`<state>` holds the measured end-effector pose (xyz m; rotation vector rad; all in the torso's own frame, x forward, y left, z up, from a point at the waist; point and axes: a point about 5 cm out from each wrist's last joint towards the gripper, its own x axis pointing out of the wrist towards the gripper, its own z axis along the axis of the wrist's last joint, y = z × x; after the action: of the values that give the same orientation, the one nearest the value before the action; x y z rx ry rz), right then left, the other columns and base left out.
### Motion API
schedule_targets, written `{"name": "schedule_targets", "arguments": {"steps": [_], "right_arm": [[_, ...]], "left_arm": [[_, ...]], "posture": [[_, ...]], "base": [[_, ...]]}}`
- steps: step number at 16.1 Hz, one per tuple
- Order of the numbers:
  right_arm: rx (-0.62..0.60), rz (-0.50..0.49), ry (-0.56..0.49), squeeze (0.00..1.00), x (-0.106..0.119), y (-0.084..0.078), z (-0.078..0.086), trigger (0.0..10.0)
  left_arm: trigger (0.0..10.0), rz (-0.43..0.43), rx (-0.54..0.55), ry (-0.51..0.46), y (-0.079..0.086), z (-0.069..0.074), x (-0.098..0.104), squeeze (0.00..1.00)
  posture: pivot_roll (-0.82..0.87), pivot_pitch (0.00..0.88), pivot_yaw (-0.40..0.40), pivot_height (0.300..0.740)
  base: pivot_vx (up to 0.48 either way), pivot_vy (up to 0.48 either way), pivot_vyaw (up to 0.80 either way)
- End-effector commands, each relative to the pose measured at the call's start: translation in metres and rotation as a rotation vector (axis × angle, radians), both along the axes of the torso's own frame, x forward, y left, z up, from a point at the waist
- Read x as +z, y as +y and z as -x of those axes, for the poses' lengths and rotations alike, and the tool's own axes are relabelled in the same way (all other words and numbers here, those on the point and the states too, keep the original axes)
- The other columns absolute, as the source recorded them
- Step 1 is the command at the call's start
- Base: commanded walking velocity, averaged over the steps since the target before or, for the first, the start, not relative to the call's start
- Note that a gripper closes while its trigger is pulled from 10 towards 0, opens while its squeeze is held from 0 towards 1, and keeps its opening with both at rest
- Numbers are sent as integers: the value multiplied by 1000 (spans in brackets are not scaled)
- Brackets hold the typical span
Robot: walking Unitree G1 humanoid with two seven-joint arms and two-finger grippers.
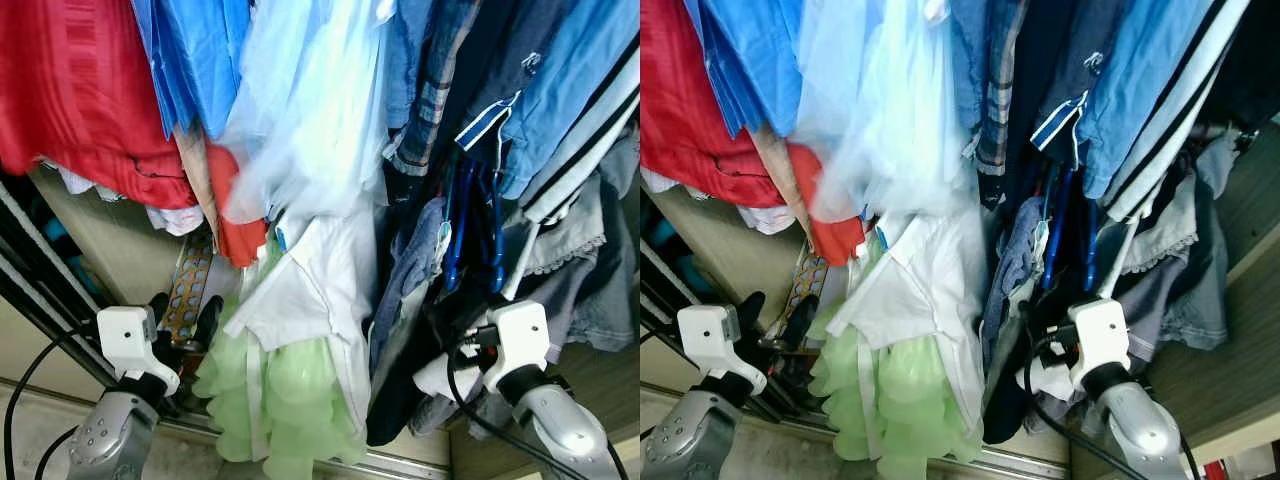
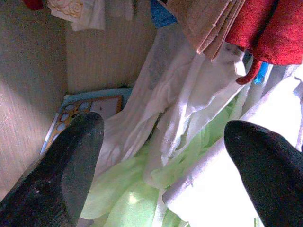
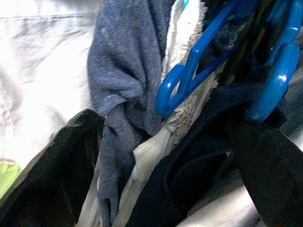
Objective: Clean up the room
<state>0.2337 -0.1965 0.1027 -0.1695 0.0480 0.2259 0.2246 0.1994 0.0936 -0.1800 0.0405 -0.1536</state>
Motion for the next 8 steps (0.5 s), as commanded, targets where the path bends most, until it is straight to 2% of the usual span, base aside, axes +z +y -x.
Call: {"name": "schedule_targets", "arguments": {"steps": [1, 2, 4, 6, 8], "right_arm": [[-19, 7, -44, 0, 6, 1, -7, 10000], [-4, -1, -35, 0, 6, 5, -8, 10000], [38, -3, -26, 0, 5, 11, -10, 10000], [141, 23, -43, 0, 6, 25, -21, 10000], [179, 27, -40, 0, 1, 35, -28, 10000]], "left_arm": [[10000, -6, -16, 0, -3, -5, 2, 0], [10000, -14, -22, -31, -3, -6, 4, 0], [10000, -38, -42, -21, -3, -6, 0, 0], [10000, -38, -75, -45, -14, -9, -4, 0], [10000, -46, -92, -7, -18, -10, -14, 0]], "posture": [[58, 0, -26, 740], [59, 0, -33, 740], [63, 0, -33, 740], [68, 0, -21, 740], [70, 0, -13, 740]], "base": [[0, 0, 0], [0, 0, 0], [0, 0, 0], [0, 0, 0], [0, 0, 0]]}}
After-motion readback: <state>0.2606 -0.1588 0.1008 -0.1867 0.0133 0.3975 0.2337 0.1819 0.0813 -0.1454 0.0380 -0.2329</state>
